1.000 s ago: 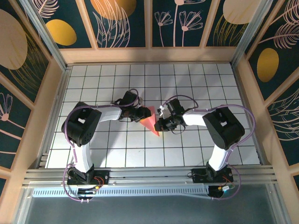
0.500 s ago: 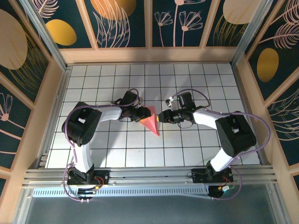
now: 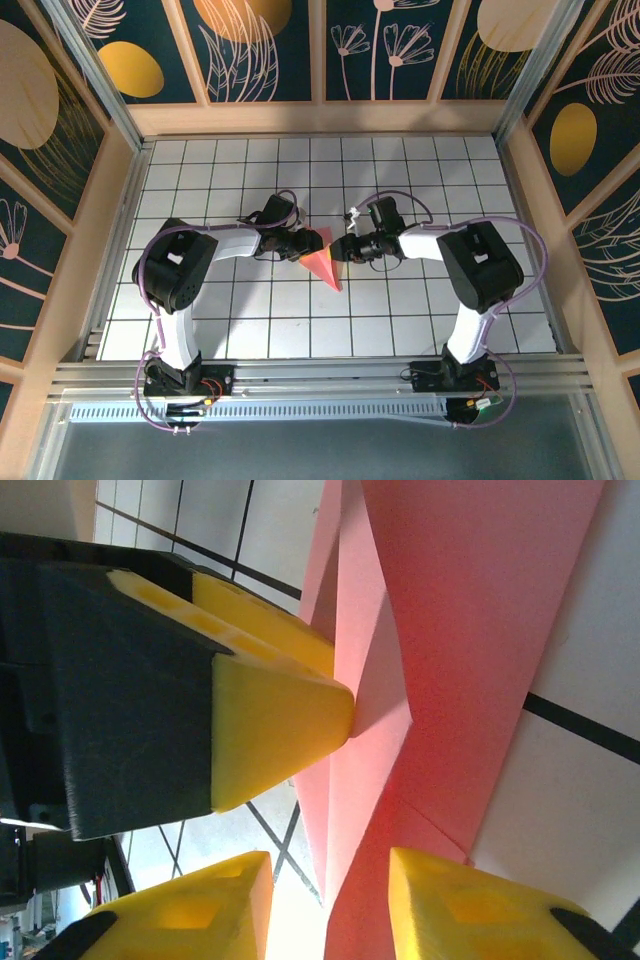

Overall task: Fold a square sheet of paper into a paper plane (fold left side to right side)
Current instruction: Fourth fold the wing at the center of the table.

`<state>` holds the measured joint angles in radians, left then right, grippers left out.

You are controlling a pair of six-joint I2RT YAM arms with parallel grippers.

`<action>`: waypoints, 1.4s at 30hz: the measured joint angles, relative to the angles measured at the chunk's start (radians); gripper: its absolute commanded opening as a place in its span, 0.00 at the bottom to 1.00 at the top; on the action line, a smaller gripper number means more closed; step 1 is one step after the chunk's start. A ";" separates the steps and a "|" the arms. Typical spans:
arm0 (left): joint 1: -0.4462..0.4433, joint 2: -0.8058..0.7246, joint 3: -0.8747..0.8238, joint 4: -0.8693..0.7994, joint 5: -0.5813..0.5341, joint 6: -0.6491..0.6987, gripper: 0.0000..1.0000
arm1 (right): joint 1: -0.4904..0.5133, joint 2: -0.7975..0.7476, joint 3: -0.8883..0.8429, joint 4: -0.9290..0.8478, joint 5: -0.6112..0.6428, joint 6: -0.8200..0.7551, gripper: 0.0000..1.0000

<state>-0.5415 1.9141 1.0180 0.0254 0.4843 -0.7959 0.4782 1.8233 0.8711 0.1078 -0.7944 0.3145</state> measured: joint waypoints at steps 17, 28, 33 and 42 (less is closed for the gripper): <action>0.000 0.000 0.000 0.000 -0.003 0.000 0.42 | 0.008 0.038 0.043 -0.061 0.087 -0.029 0.05; 0.000 0.000 0.000 0.000 -0.003 0.000 0.42 | 0.009 0.052 0.057 -0.087 0.116 -0.047 0.05; 0.000 0.000 0.000 0.000 -0.003 0.000 0.42 | 0.013 0.064 0.060 -0.089 0.116 -0.047 0.05; 0.000 0.000 0.000 0.000 -0.003 0.000 0.42 | 0.019 0.065 0.060 -0.089 0.113 -0.047 0.05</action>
<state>-0.5415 1.9141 1.0180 0.0254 0.4812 -0.7959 0.4976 1.8881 0.9306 0.0189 -0.6811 0.2680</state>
